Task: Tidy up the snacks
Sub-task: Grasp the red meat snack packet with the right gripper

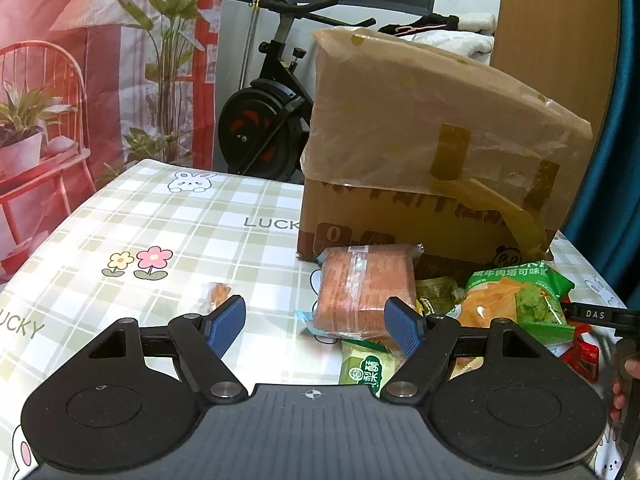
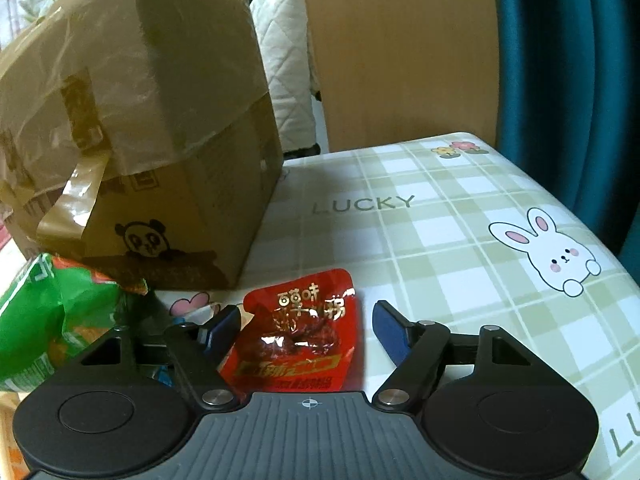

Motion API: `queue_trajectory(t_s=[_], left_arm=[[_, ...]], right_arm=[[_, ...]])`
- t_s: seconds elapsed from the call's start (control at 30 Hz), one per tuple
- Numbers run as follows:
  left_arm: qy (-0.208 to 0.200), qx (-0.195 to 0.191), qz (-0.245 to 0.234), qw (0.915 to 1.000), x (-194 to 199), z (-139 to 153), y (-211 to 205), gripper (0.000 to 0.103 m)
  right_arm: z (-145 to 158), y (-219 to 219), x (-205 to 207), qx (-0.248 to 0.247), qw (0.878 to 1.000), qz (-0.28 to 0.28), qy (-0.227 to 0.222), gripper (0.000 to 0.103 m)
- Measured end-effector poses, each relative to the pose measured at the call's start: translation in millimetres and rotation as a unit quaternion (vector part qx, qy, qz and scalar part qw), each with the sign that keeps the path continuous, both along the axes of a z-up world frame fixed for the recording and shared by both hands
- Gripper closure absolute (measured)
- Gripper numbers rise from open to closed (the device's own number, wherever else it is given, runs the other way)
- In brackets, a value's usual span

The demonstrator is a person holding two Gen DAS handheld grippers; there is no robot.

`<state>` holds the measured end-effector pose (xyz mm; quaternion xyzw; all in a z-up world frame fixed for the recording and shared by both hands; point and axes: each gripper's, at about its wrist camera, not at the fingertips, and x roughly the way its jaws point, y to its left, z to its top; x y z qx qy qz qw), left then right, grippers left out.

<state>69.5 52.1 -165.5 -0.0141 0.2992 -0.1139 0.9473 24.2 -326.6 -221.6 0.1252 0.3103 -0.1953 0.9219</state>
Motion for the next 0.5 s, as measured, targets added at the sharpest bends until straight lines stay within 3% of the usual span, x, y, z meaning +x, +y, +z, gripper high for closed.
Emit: queue_trajectory(t_s=[0.13,0.33,0.5], left_arm=[[-0.001,0.005,-0.003,1.0000,-2,-2,0,0.025],[0.001,0.005,0.000,1.0000,-5,-5,4,0.025],[0.002,0.006,-0.005,1.0000,-6,-9,4,0.025]], right_arm=[[-1,6,-2,-0.020,1.000,0.001,0.004,0.050],[-1,13,-11,-0.022,1.000,0.011,-0.014,0.063],[2,10,-22,-0.014,0.999,0.004,-0.049,0.065]])
